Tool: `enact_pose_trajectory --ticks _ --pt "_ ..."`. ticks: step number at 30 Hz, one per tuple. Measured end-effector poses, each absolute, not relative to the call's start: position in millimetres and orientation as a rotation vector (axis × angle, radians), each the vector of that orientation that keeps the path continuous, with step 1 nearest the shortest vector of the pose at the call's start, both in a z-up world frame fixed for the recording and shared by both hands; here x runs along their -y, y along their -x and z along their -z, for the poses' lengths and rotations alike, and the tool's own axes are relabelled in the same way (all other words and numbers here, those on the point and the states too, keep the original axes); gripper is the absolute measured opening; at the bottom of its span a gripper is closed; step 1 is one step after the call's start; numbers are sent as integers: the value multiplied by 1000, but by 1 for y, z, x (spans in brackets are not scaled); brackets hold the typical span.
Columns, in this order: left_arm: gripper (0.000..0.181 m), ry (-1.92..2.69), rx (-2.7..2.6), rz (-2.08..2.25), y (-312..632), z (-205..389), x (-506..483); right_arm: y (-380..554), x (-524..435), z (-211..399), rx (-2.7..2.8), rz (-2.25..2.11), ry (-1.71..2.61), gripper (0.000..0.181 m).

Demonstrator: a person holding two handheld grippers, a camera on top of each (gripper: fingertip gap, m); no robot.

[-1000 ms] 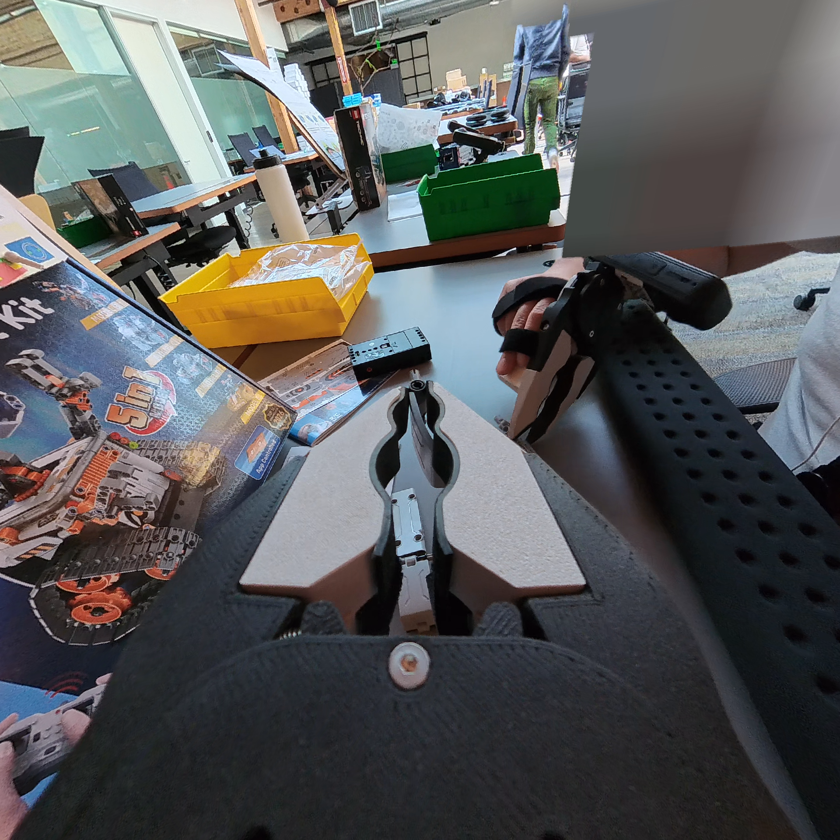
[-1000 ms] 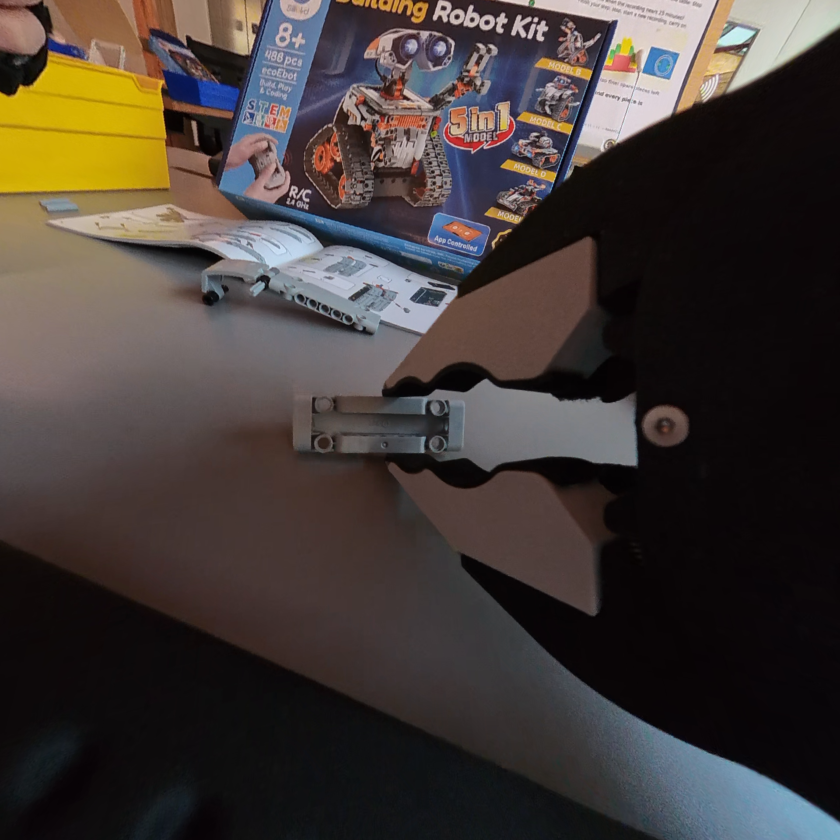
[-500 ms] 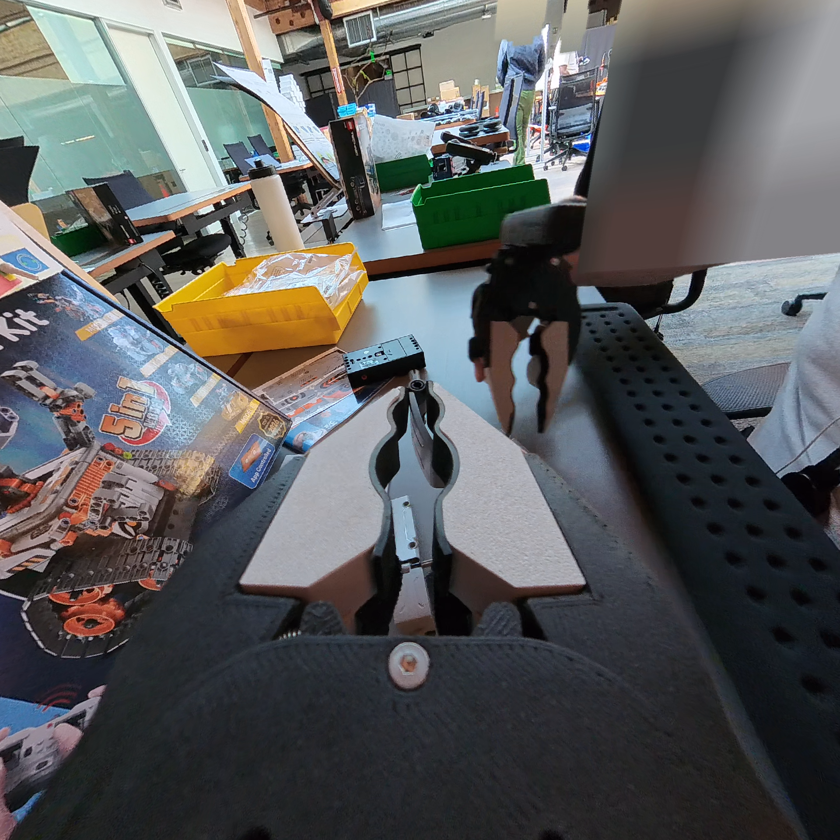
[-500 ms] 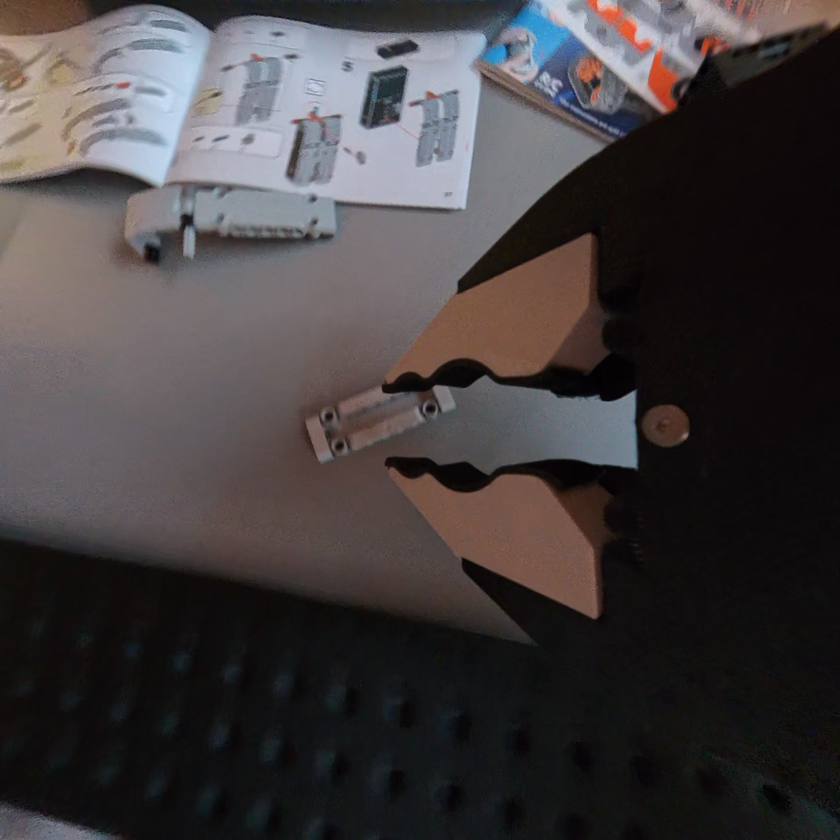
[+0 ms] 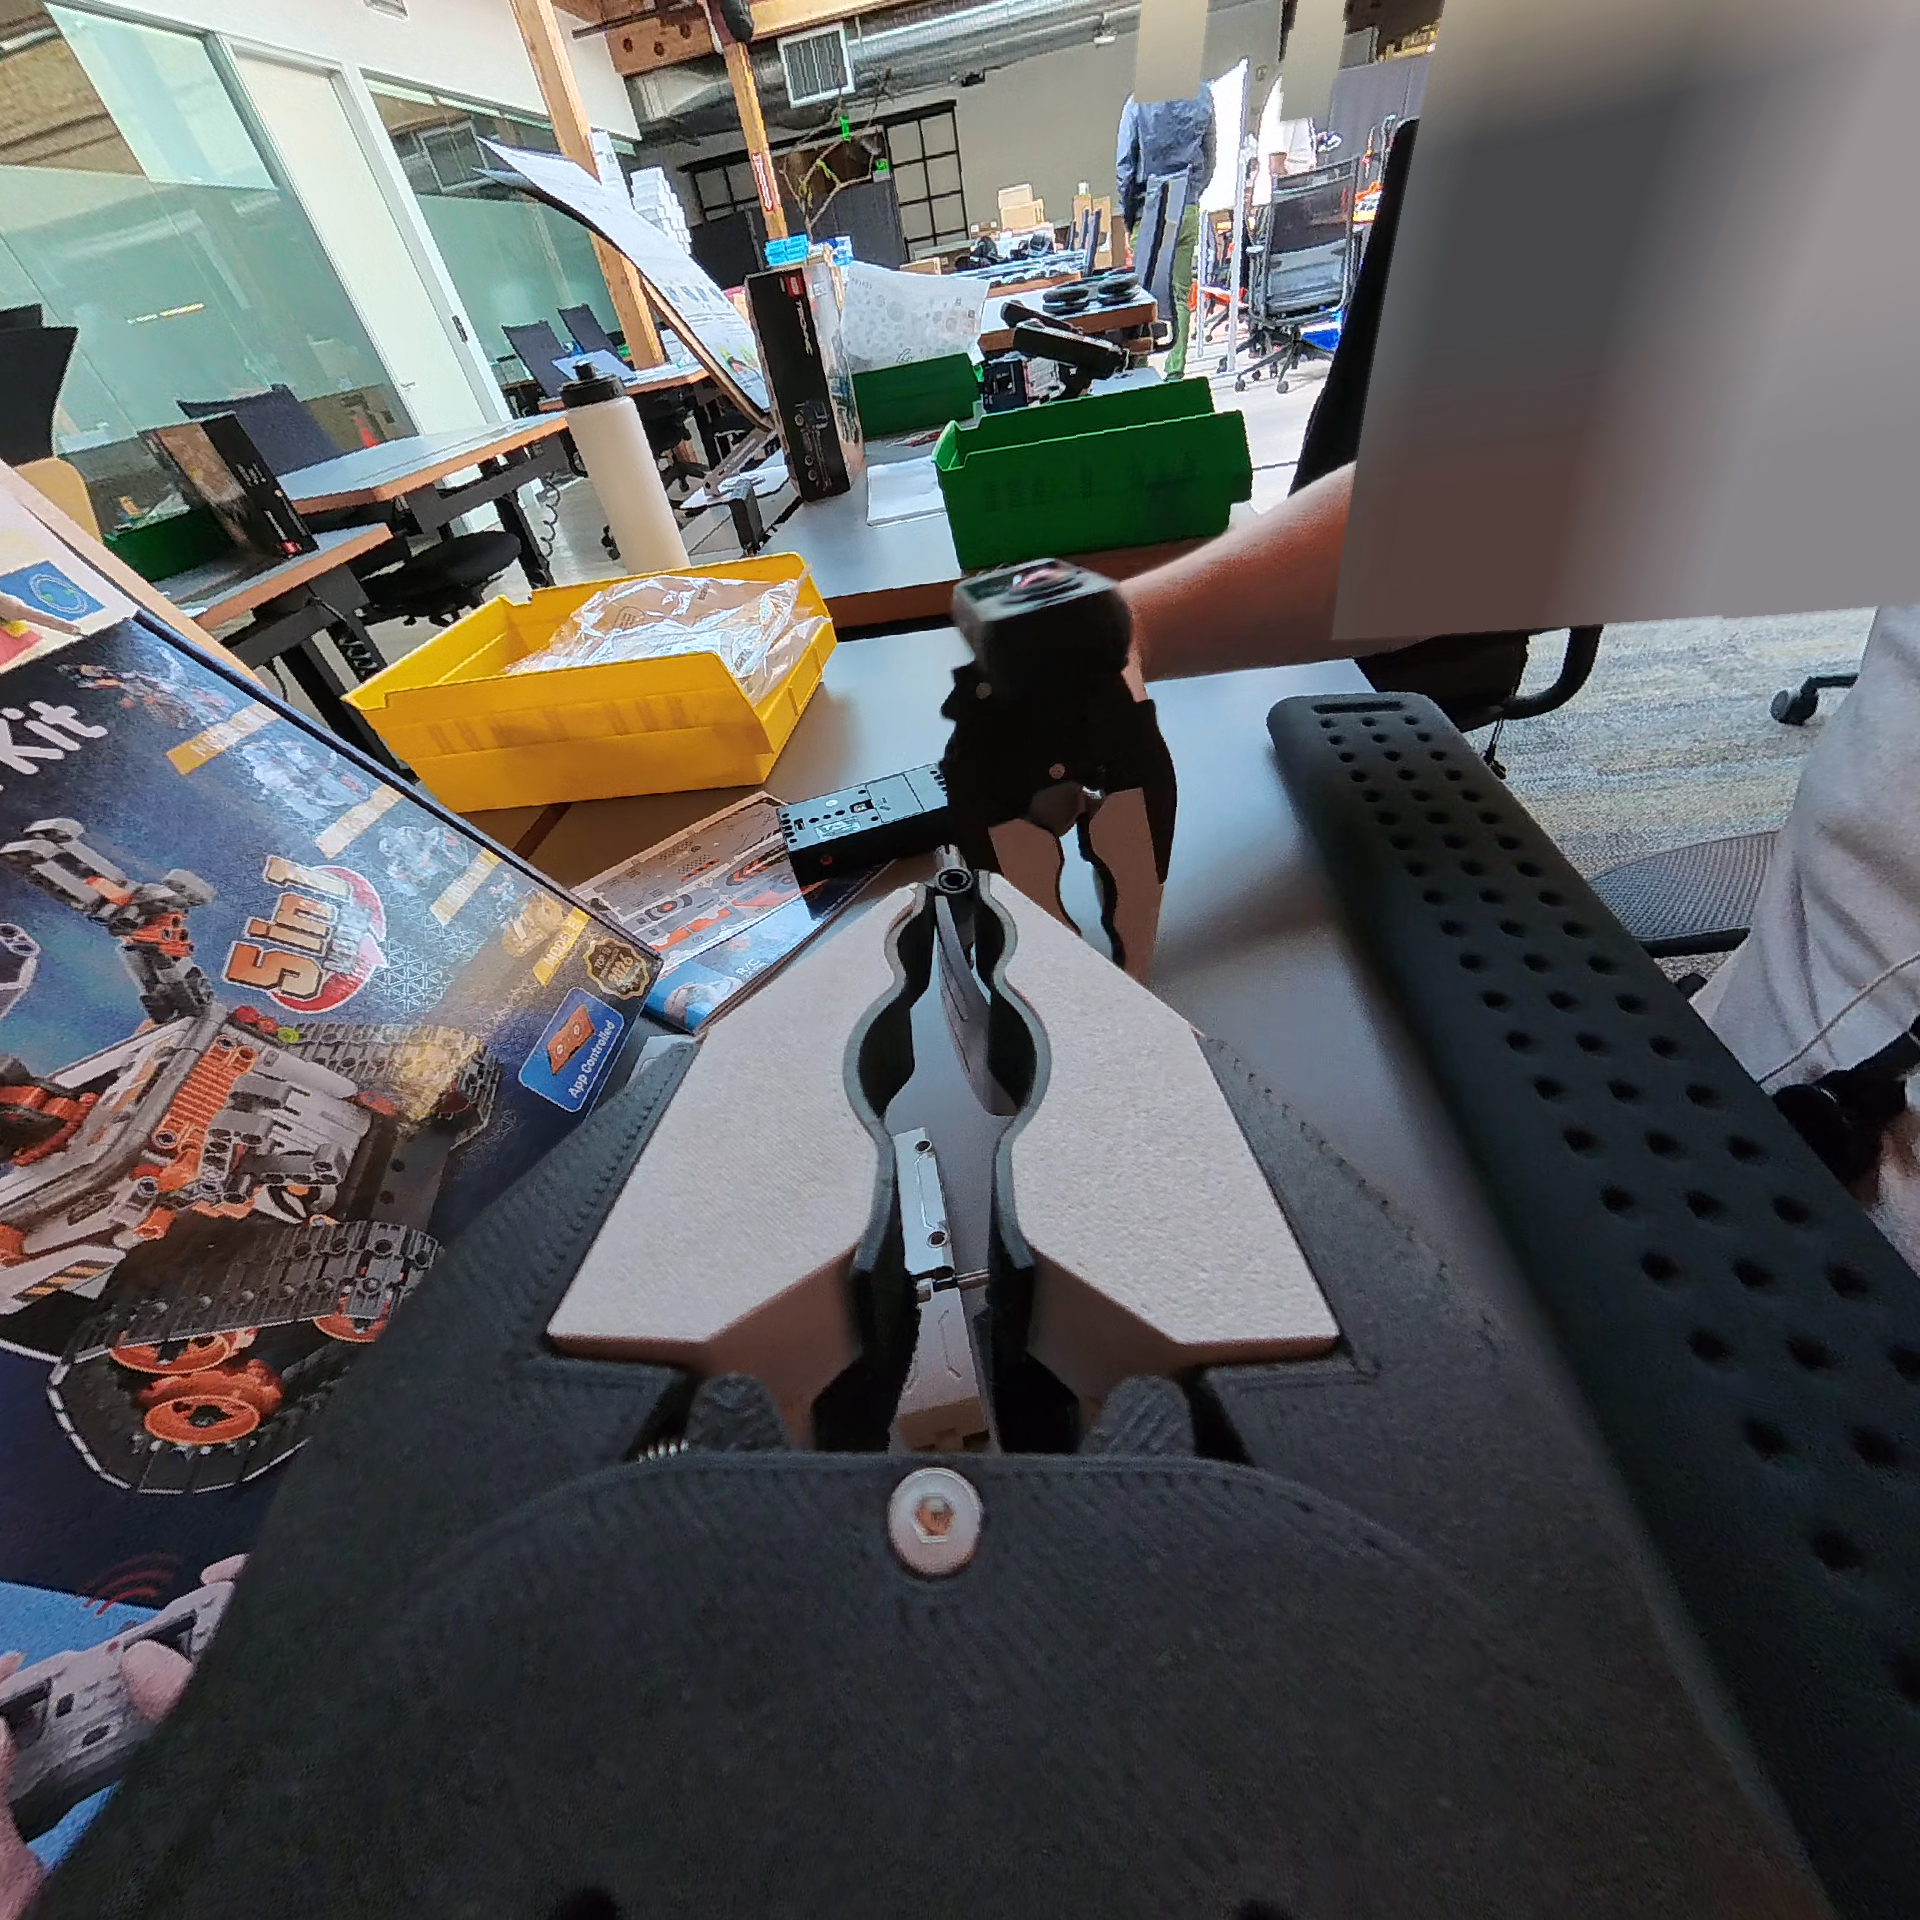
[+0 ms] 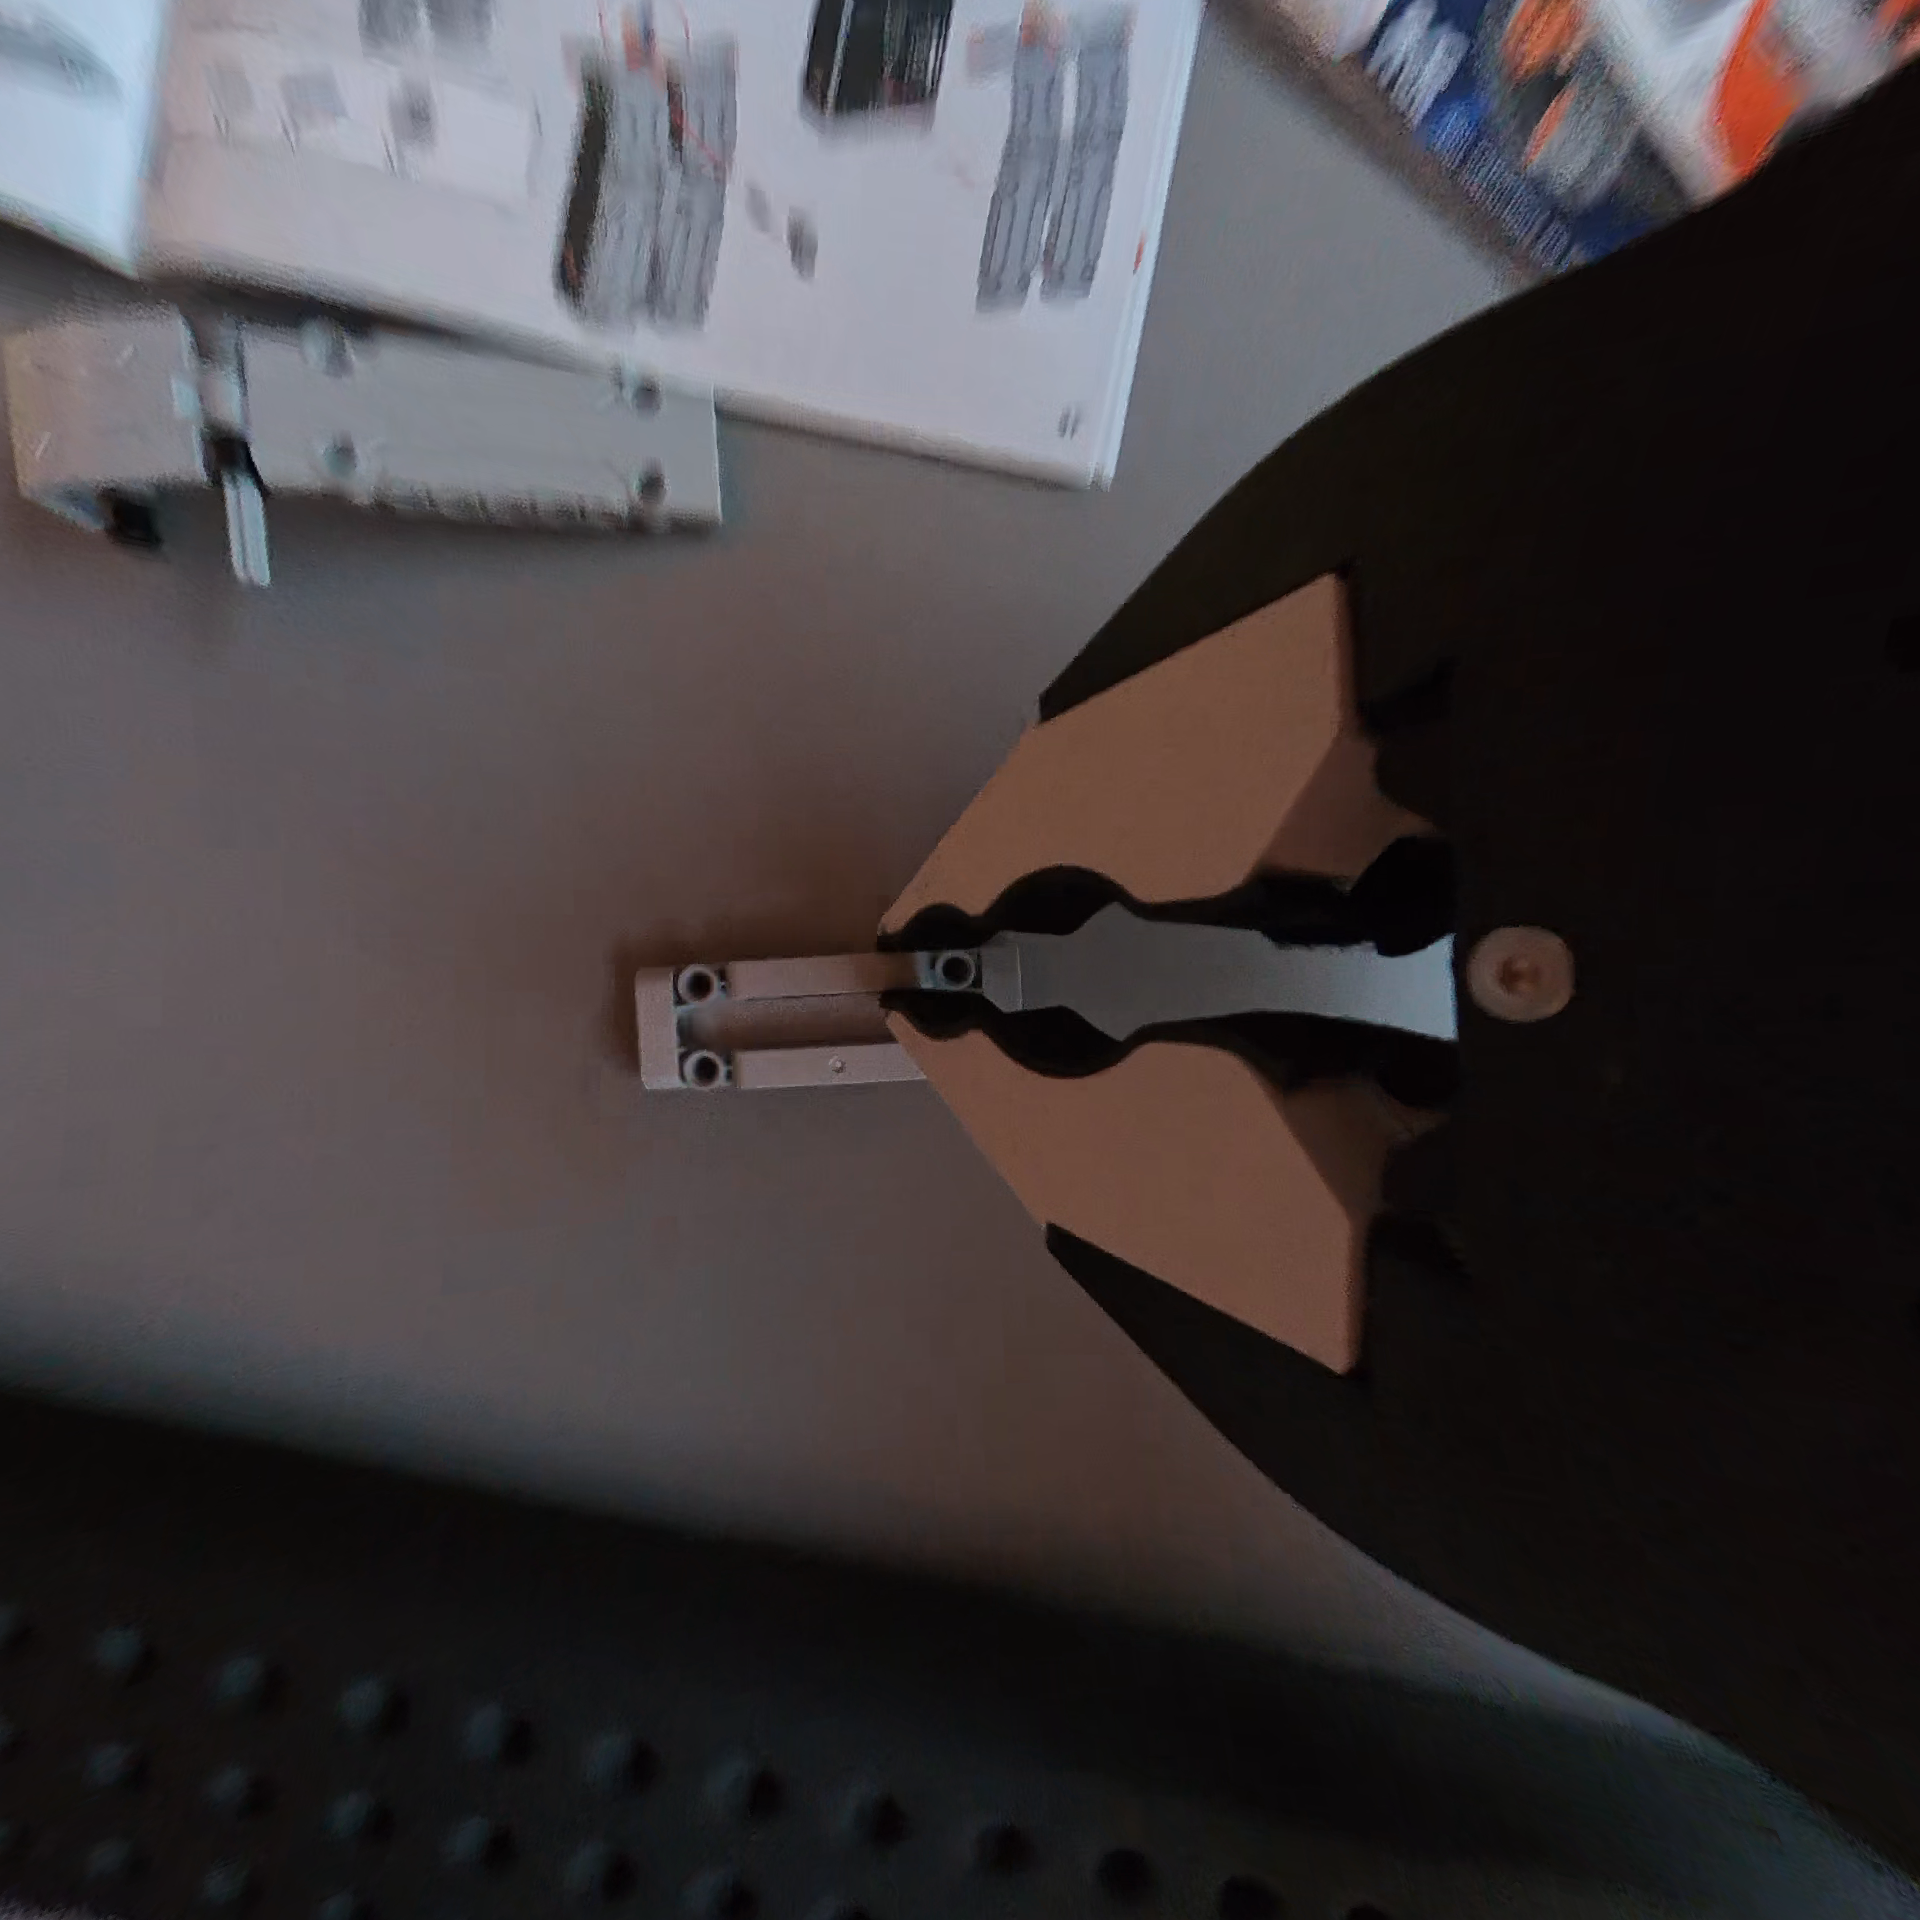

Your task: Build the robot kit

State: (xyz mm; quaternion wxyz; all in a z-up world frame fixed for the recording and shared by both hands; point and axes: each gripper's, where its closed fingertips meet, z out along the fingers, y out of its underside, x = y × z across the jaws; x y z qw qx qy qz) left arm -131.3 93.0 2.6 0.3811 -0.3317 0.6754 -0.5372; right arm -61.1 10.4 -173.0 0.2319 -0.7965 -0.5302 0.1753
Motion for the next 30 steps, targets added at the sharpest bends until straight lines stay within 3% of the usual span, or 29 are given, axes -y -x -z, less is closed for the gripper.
enact_pose_trajectory --ticks 6,9,22,30 --pt "5 852 -1714 1383 131 -3 -94 16 -58 100 1271 705 1508 6" --pt "5 854 -1716 1396 129 -2 -93 4 -52 120 1396 1027 1330 6" --pt "5 868 -1704 1376 131 -3 -98 -1 -42 152 1433 1008 1407 7" --pt "5 873 -1716 1379 131 -1 -97 8 -29 153 1398 765 1522 24"
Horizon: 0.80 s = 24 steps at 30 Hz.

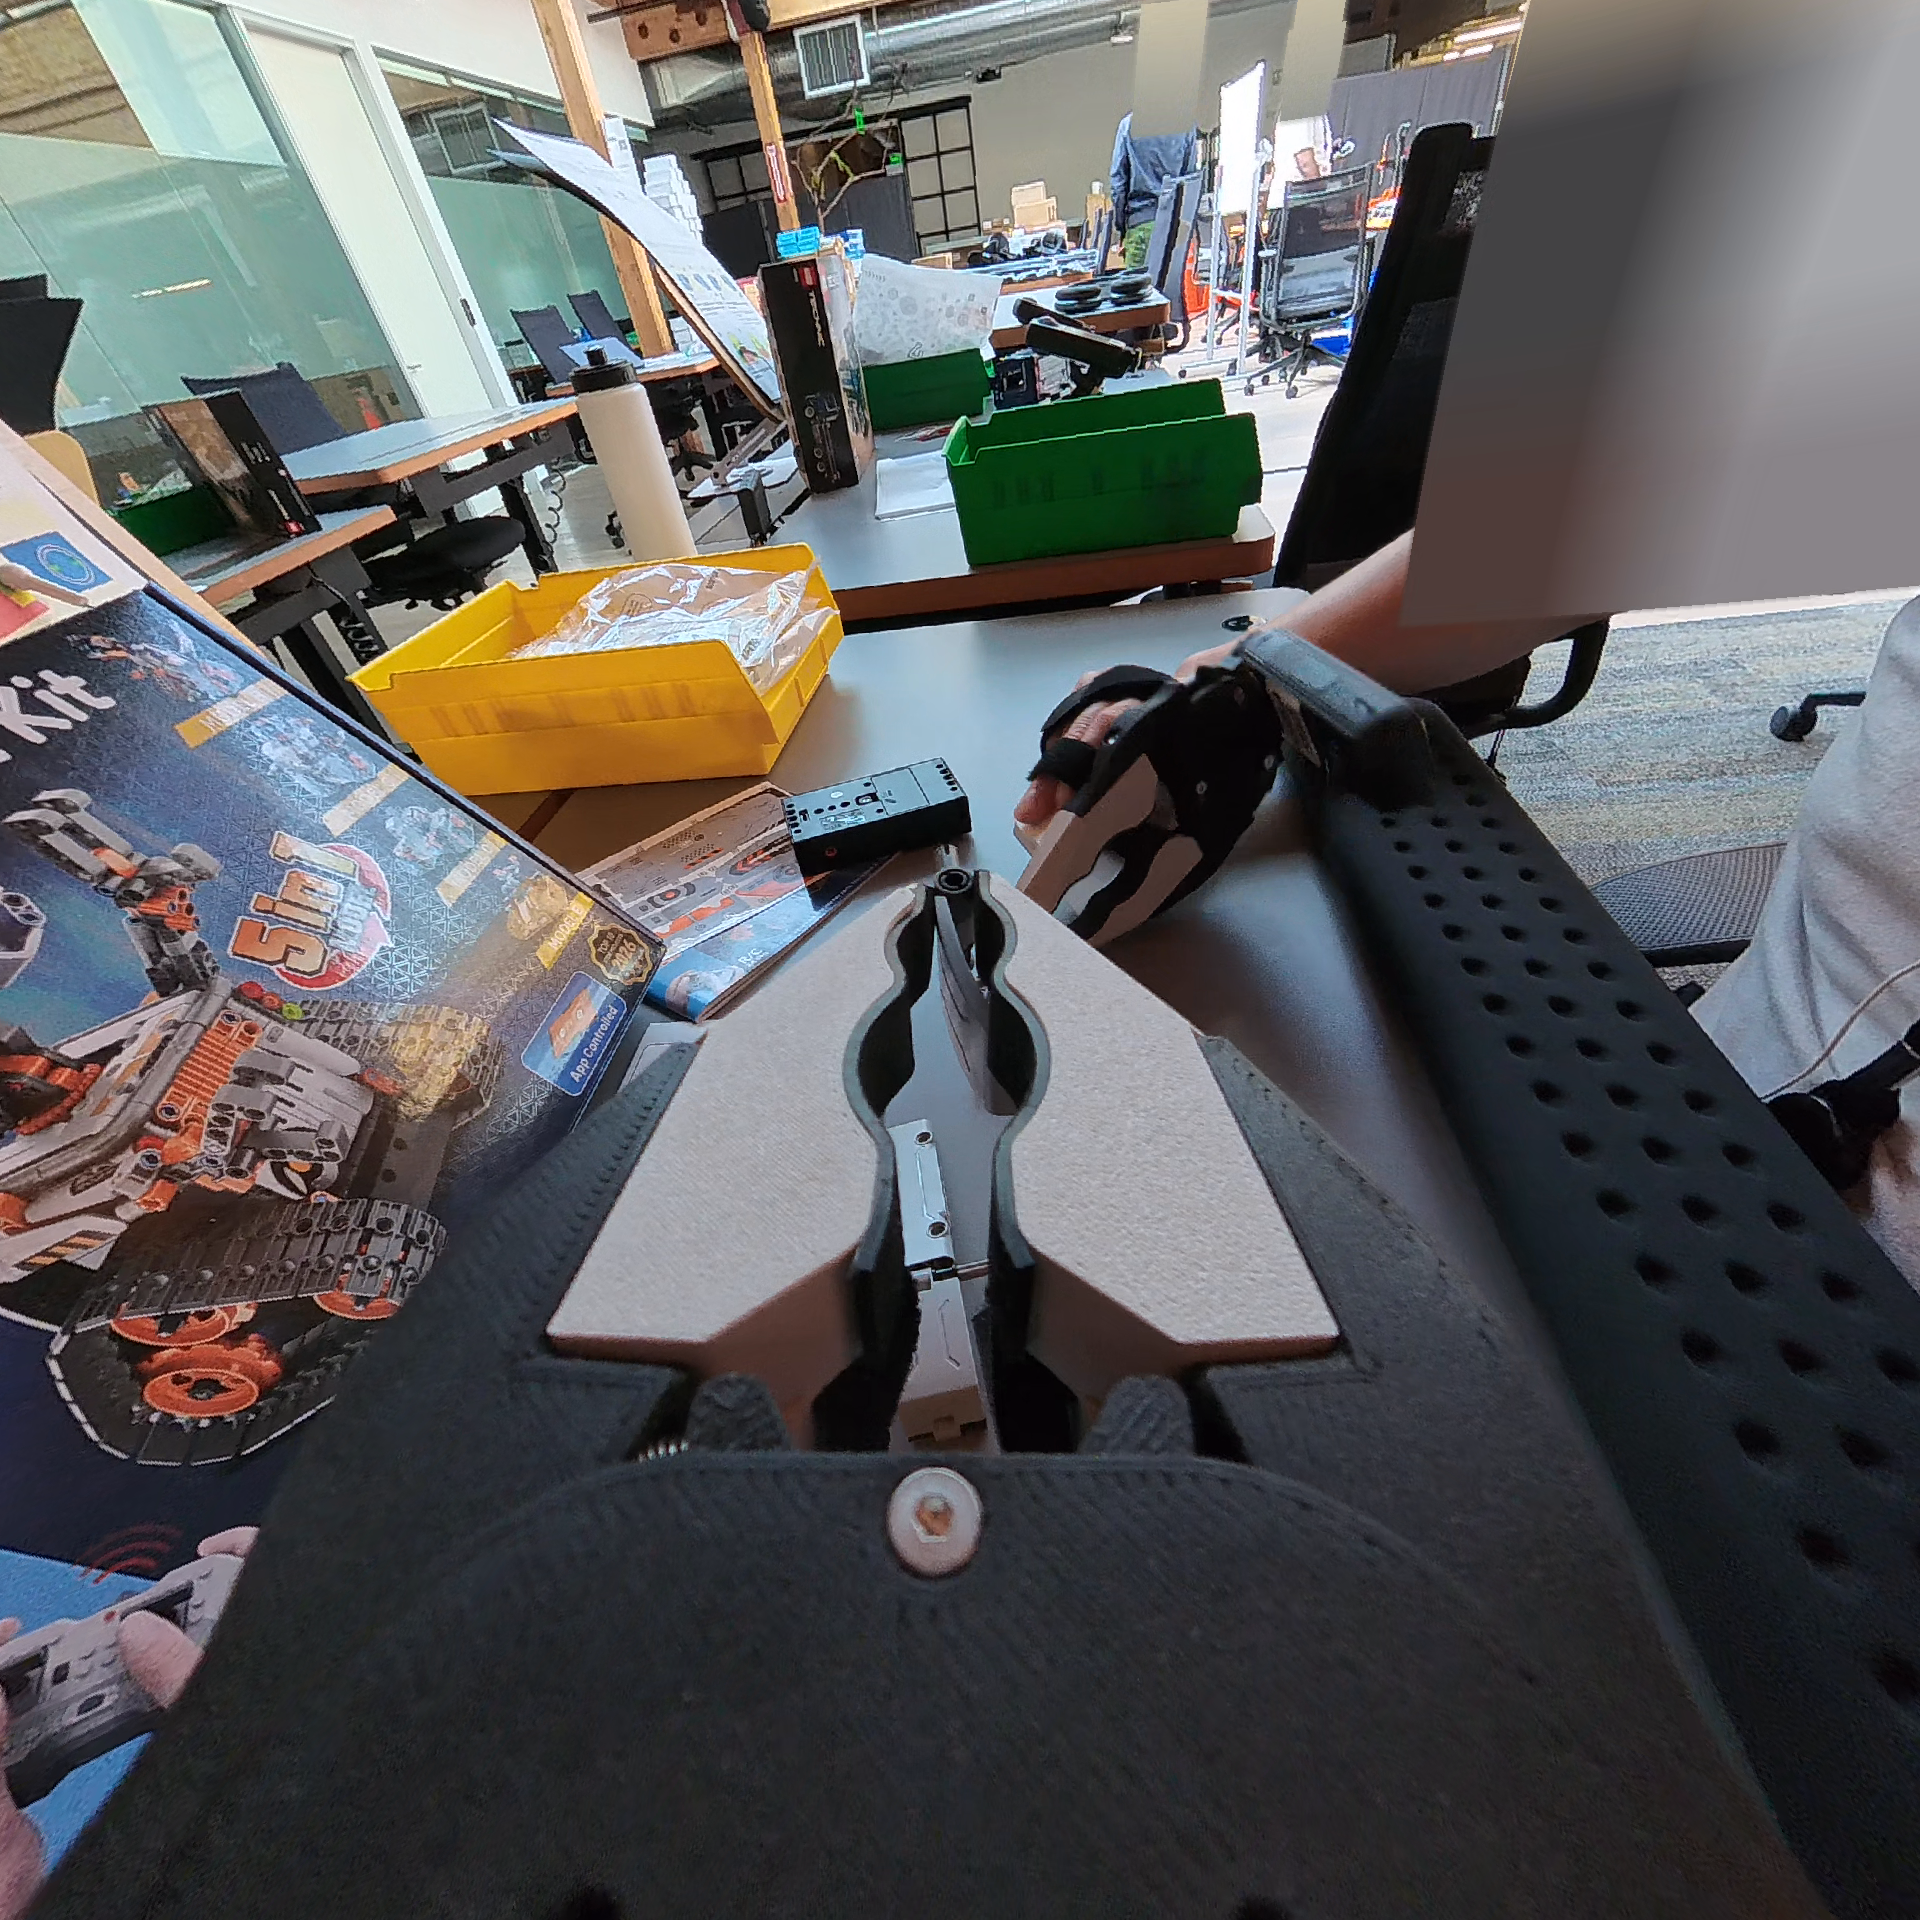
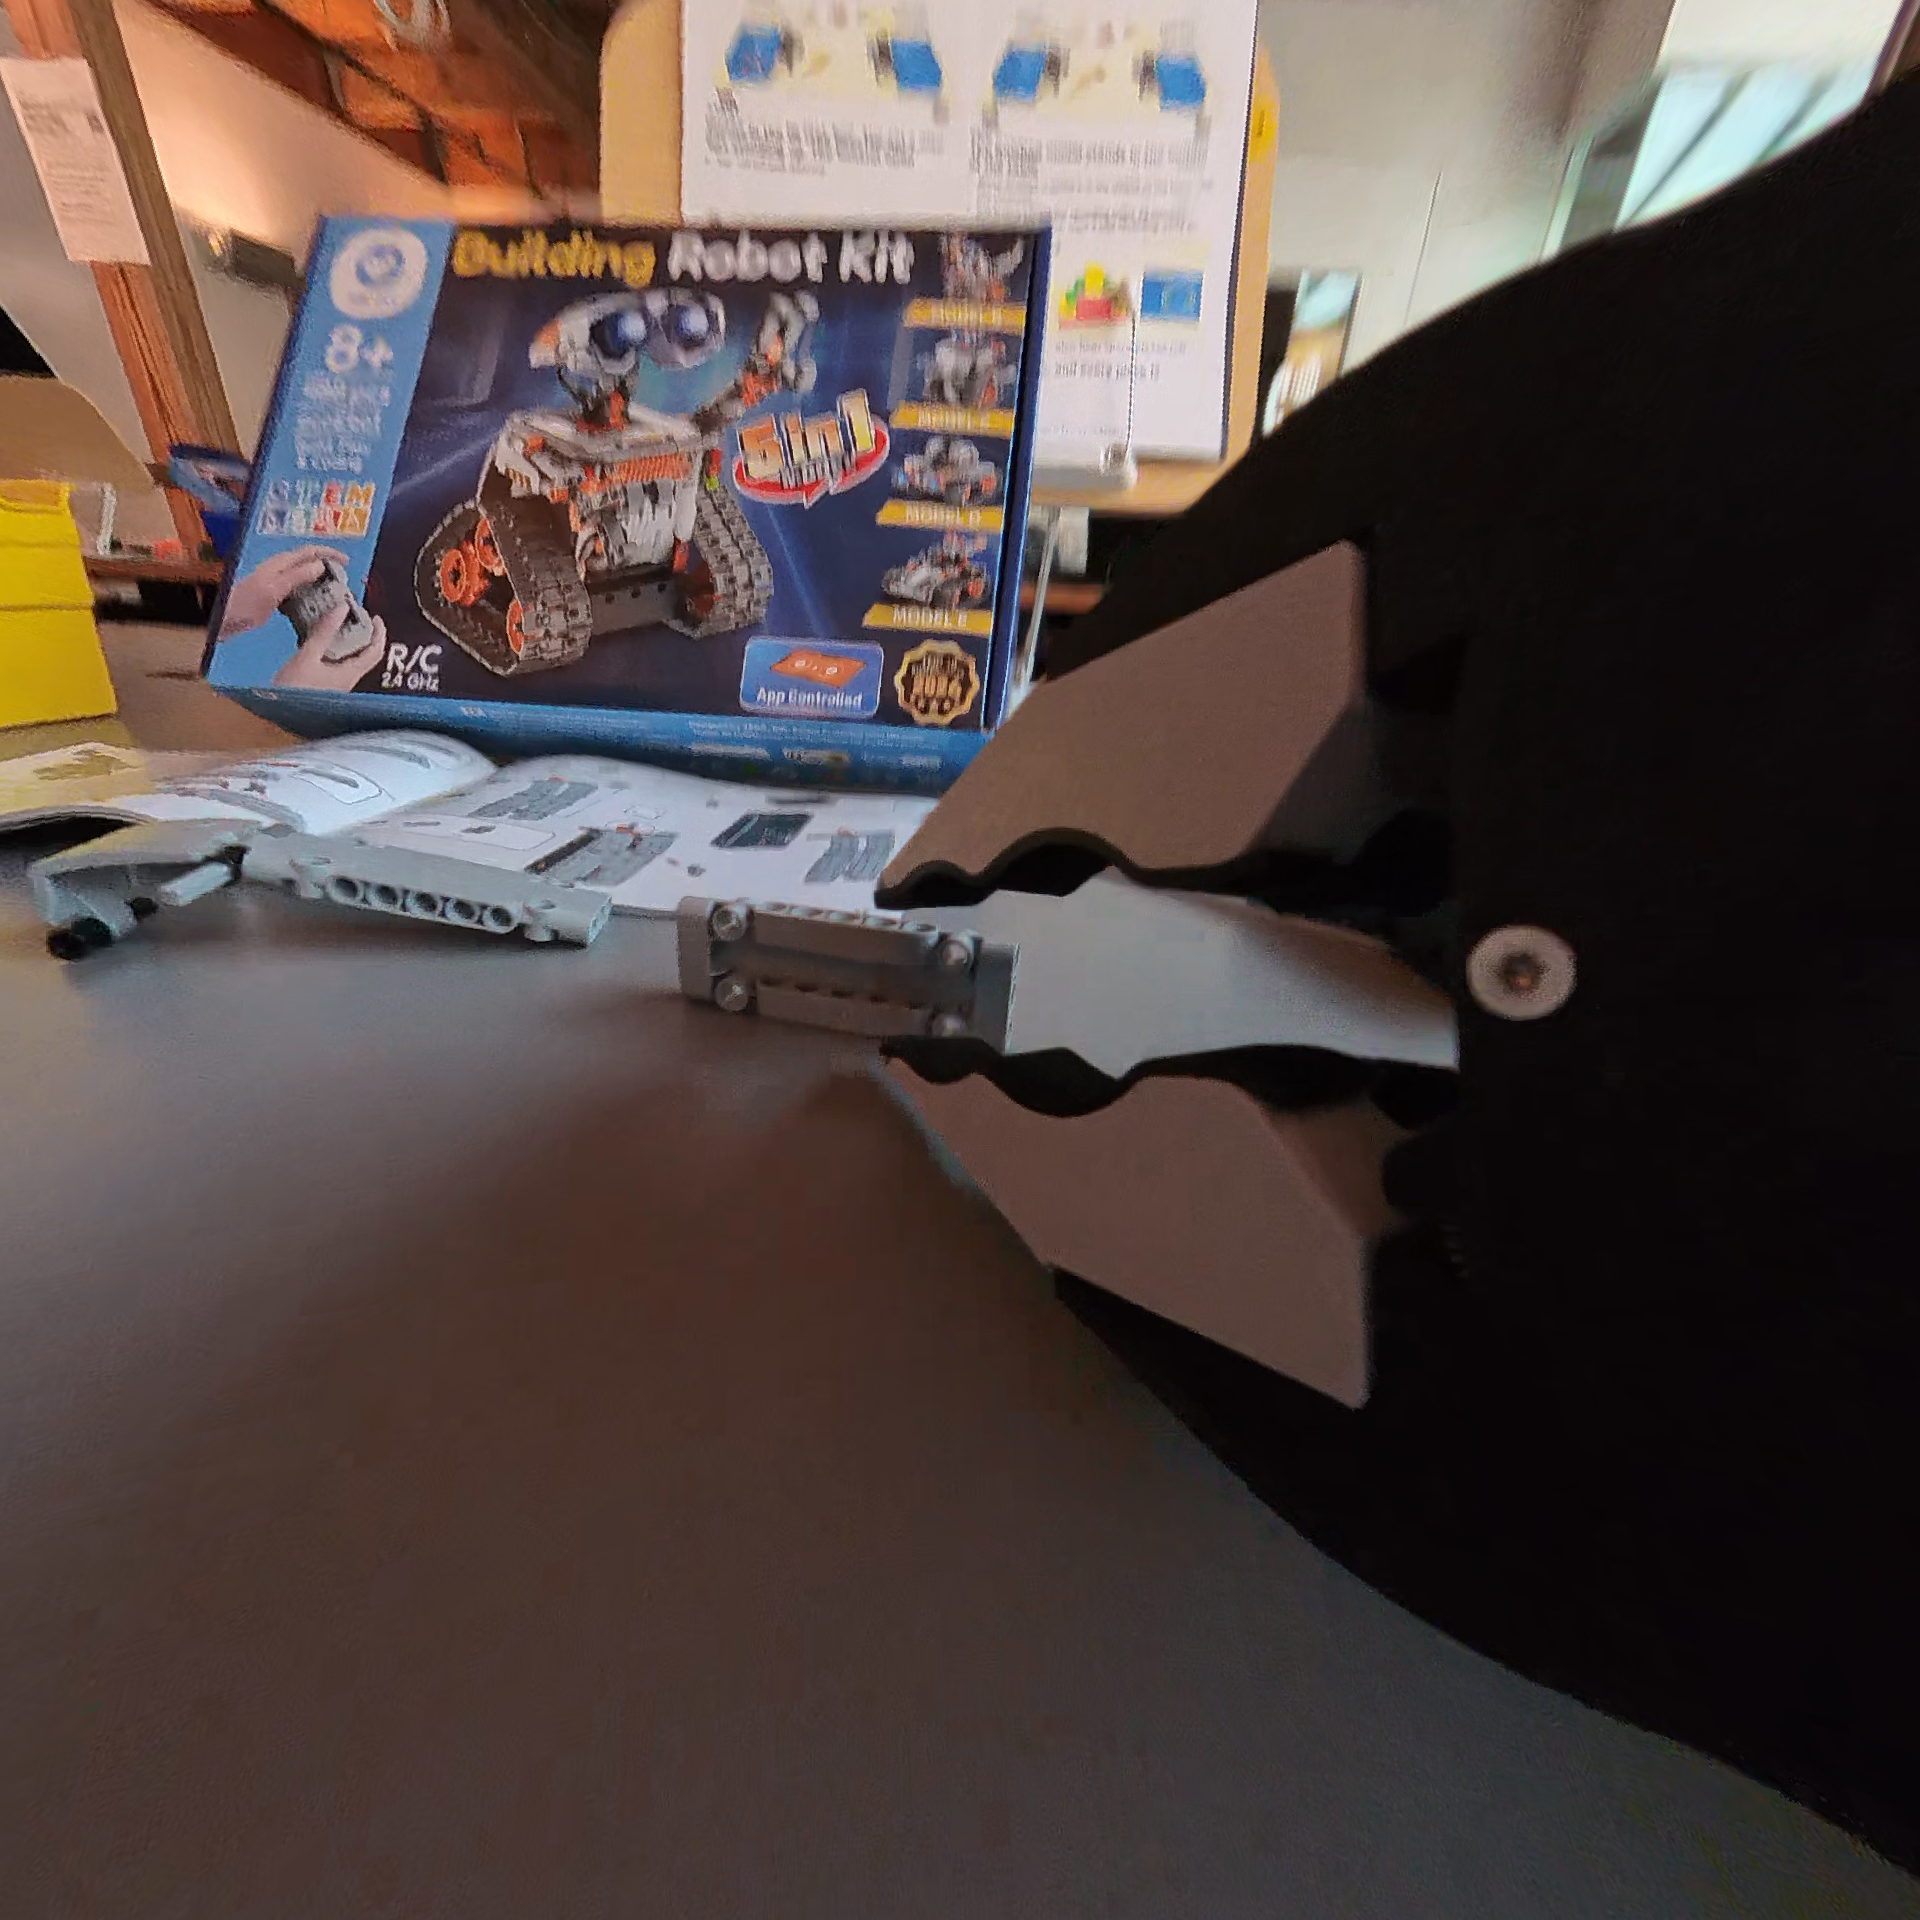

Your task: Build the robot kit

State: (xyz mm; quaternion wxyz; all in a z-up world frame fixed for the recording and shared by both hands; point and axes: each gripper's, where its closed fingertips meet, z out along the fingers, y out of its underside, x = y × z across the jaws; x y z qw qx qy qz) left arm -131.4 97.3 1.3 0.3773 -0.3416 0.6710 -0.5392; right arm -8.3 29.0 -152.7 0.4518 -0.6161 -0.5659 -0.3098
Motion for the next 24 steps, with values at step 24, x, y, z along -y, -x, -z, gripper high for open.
enact_pose_trajectory --ticks 24 --pt "5 934 -1492 1373 171 -29 -150 71 -32 160 1503 312 1768 32"
